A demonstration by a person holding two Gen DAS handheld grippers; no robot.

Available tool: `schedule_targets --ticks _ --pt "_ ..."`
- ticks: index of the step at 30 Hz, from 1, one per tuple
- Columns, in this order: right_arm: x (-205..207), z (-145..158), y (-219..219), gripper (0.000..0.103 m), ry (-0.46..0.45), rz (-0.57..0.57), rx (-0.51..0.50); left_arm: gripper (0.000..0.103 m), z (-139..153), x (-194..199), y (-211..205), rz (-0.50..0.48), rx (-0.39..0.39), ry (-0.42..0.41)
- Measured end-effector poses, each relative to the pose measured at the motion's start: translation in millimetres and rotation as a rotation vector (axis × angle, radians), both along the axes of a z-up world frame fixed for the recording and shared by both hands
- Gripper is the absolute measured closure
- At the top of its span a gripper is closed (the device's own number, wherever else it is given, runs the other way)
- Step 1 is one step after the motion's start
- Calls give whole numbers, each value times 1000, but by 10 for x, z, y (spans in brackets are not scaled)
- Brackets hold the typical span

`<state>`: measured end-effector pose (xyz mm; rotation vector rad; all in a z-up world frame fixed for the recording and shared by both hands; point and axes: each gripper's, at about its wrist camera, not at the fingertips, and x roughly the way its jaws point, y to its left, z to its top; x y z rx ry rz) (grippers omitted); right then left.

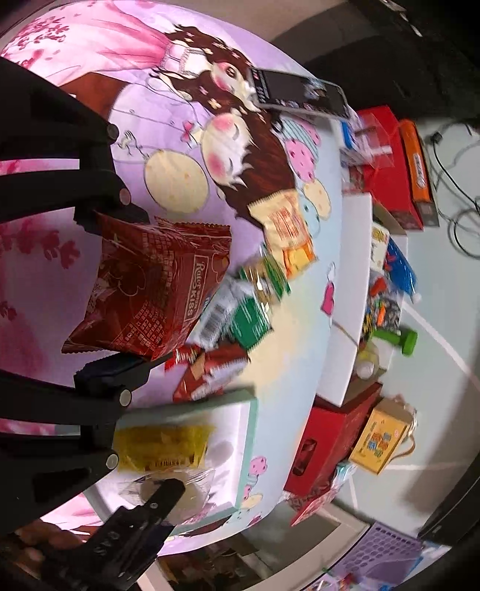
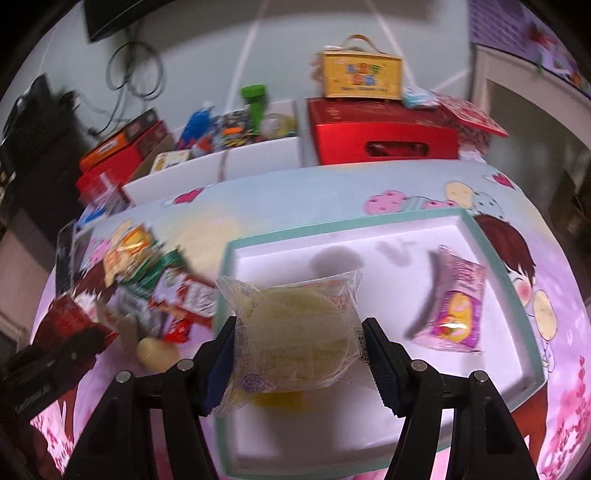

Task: Organize snacks
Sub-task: 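Carry the red bag and cream bun onto the tray and open both tools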

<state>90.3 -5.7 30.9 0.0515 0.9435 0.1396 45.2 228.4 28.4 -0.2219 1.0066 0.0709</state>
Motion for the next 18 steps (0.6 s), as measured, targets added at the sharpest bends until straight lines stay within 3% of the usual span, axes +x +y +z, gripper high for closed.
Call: schedule_targets --ticks 9,18 --pt "237 -74 -514 34 8 -123 25 49 109 339 -648 -178 16 -27" --pt "347 -159 -782 34 17 -182 51 48 30 893 -1243 -313 8 -10"
